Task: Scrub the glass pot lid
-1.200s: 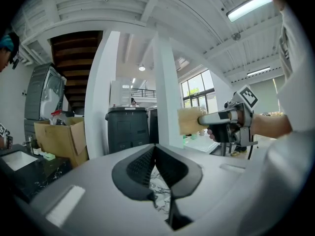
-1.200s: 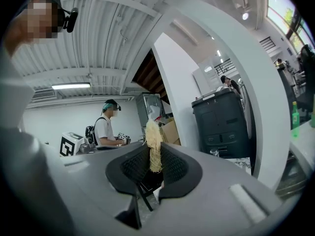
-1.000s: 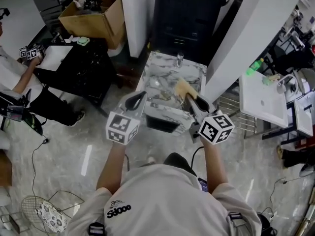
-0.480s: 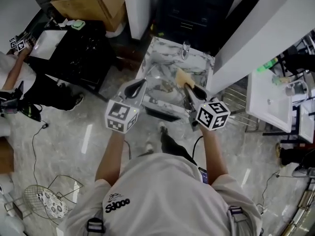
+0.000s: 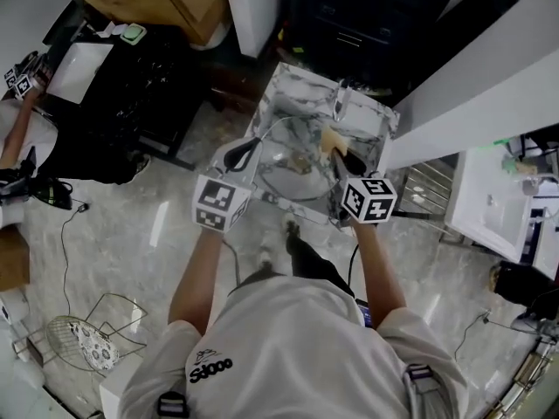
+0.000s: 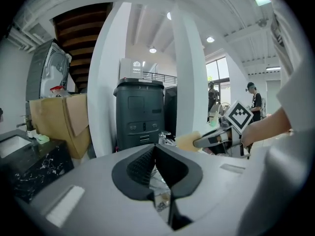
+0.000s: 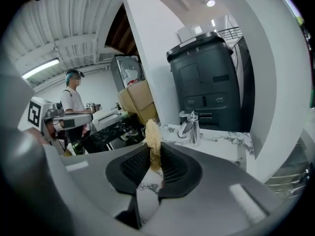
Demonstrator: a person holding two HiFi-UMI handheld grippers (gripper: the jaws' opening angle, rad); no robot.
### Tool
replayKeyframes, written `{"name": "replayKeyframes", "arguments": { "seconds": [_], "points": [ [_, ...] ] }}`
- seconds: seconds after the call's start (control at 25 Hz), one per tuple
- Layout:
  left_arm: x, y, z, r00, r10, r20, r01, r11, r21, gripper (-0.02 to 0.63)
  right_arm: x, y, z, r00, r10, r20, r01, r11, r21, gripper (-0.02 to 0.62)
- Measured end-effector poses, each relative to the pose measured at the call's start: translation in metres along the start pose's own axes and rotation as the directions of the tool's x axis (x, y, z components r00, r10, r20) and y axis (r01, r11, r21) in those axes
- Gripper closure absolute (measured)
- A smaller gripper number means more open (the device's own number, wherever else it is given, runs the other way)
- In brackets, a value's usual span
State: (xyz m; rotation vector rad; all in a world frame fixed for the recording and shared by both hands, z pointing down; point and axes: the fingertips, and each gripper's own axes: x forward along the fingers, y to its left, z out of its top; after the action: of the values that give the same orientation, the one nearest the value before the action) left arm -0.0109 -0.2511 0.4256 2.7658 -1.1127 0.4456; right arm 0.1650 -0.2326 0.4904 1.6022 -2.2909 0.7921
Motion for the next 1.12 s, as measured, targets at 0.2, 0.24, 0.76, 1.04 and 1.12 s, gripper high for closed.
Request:
{"name": "replayKeyframes", "arguments": {
  "seconds": [0.2,0.24,0.76,1.04,1.12],
  "points": [
    [0.031,0.015,-0.020,0.999,0.024,-0.048,-0.025,0.999,-0.024,0.595,0.050,-0.022,-0.028,0.994,0.022,-0.109,-0.028,0.998,-0.052,0.548],
    [0.036,0.018,-0.024,0.998,0.031,-0.057,-0.032,0.999,-0.030,0.595,0.058,-0.027,-0.033,0.992,0.020,-0.126,-0.026,0.999,-0.045,0.548],
    [0.072,0.043,-0.054,0.988,0.097,-0.120,-0.109,0.989,-0.096,0.595,0.139,-0.077,-0.083,0.968,-0.077,-0.240,0.064,0.996,-0.064,0.548],
    [0.079,0.050,-0.064,0.983,0.120,-0.142,-0.137,0.984,-0.117,0.595,0.162,-0.085,-0.104,0.953,-0.145,-0.265,0.120,0.987,-0.108,0.549],
    [0.079,0.053,-0.065,0.981,0.128,-0.144,-0.146,0.982,-0.121,0.595,0.167,-0.088,-0.107,0.949,-0.168,-0.267,0.139,0.982,-0.125,0.549]
  ]
}}
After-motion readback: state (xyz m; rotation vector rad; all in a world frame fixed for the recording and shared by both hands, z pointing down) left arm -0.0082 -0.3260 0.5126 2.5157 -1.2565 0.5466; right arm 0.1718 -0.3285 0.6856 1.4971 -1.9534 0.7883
